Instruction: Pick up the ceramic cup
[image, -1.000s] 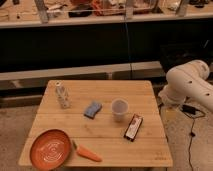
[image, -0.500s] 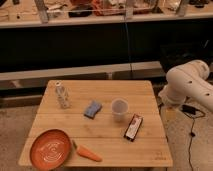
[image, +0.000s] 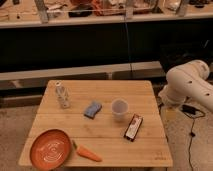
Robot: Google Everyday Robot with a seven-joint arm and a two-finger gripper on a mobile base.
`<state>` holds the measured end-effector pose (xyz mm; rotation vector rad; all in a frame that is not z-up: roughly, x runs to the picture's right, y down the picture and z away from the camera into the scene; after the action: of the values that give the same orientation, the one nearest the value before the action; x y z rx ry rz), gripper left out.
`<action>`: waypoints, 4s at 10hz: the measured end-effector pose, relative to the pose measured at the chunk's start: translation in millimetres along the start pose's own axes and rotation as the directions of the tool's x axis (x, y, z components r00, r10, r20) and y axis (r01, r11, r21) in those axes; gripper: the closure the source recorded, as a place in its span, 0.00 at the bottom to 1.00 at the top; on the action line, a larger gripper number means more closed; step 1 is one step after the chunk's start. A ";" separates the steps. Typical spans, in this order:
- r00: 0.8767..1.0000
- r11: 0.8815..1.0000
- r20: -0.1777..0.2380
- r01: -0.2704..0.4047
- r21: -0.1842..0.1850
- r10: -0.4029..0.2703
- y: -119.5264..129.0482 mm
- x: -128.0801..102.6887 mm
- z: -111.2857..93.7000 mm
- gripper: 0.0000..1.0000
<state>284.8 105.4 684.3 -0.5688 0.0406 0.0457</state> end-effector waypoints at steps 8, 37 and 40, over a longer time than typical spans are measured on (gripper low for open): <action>0.983 0.978 -0.075 0.175 0.116 -0.167 -42.3 -28.2 -14.6 0.20; 0.660 0.646 -0.018 0.739 0.190 -0.751 -73.4 -155.2 35.3 0.20; 0.620 0.609 -0.003 0.771 0.186 -0.785 -70.1 -156.7 46.4 0.20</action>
<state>133.5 66.4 769.0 -0.3690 -0.2893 -0.8028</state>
